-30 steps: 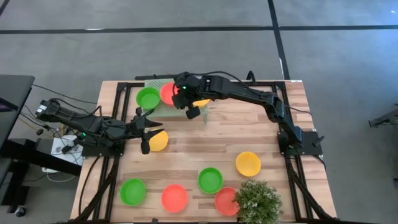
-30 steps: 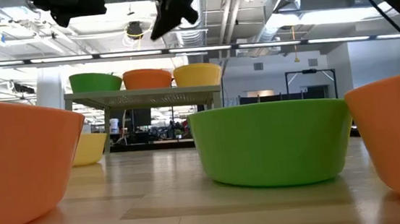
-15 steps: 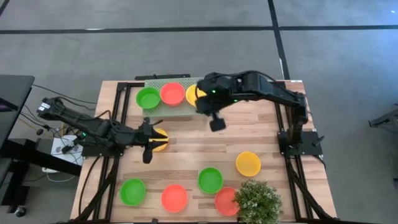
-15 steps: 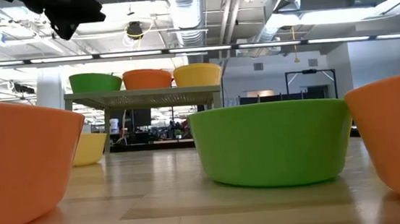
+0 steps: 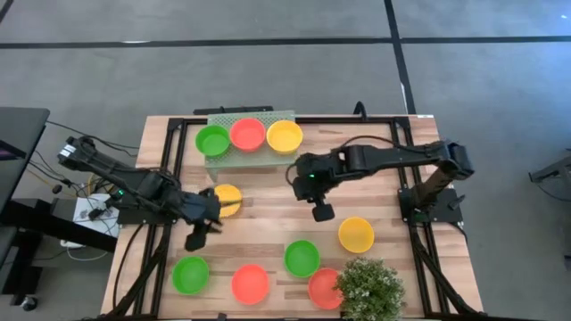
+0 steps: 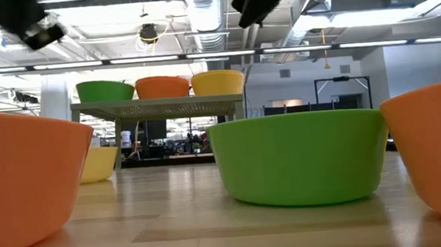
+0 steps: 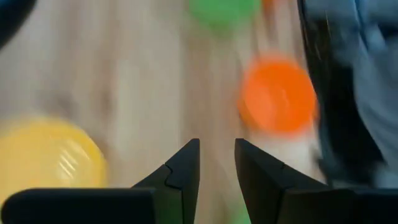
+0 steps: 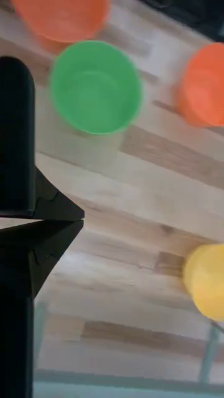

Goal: Pick & Place Mini bowls
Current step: Stack the green bowl on the green bowl on the shelf

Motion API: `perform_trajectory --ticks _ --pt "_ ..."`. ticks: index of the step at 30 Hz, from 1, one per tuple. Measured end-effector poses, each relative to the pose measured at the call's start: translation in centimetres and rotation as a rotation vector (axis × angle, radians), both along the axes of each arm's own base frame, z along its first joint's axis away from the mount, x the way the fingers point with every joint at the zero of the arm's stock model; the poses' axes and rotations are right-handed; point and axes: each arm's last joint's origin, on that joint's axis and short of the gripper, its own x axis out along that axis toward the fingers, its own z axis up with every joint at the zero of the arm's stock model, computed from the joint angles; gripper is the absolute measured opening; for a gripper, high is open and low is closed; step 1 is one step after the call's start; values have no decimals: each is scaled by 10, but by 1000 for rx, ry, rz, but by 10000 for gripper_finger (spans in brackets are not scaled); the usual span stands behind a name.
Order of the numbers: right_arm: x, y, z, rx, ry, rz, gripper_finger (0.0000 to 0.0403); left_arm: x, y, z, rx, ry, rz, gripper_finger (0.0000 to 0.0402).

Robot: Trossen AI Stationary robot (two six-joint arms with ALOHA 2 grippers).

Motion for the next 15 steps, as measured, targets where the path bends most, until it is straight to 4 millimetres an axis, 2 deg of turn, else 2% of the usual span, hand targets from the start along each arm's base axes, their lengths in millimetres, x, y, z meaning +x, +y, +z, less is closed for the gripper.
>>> perform_trajectory --ticks 3,8,15 --pt "-8 2 -13 46 -103 -44 0 -4 -3 -12 -59 189 -34 102" --pt "-11 8 -28 72 -256 -35 0 3 -12 -26 -60 311 17 113" --pt "-8 11 -43 71 -235 -29 0 8 -33 -58 -3 483 -57 165"
